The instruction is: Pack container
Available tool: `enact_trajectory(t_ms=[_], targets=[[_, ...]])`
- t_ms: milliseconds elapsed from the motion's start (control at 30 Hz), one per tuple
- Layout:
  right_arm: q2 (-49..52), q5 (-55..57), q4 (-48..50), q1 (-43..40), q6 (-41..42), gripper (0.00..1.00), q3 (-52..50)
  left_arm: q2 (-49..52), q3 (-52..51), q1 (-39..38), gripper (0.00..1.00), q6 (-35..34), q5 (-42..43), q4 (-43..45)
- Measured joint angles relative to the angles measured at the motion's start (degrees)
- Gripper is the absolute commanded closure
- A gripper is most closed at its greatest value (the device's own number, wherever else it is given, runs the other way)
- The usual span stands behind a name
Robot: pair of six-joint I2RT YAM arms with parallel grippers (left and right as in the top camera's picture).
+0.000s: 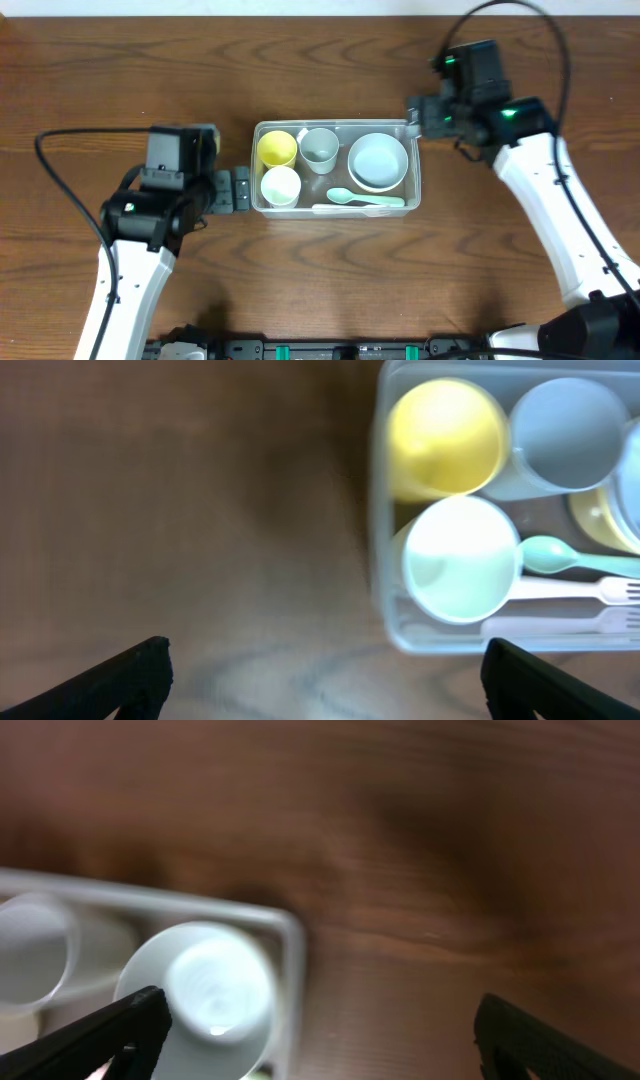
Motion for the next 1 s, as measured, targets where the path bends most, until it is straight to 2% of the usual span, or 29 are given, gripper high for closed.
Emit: enact_trajectory(t_ms=[300, 533, 800, 1000], targets=[[-0.15, 0.00, -6.69, -9.79, 1.18, 0.01, -0.02, 8.37, 2.14, -1.31, 0.02, 3.85, -1.49, 2.69], [-1.66, 0.28, -11.30, -12.92, 1.20, 0.01, -0.11, 8.20, 2.14, -1.31, 0.02, 4.39, -1.60, -2.86], [-17.68, 1.95, -11.65, -11.17, 2.99, 0.01, -2.47, -6.05, 2.10, -1.38, 0.02, 3.89, -0.79, -4.07], [-33.51, 3.98, -10.14, -8.33, 4.81, 0.01, -13.64, -22.69, 0.68, -1.38, 0.02, 2.89, -0.76, -4.22]])
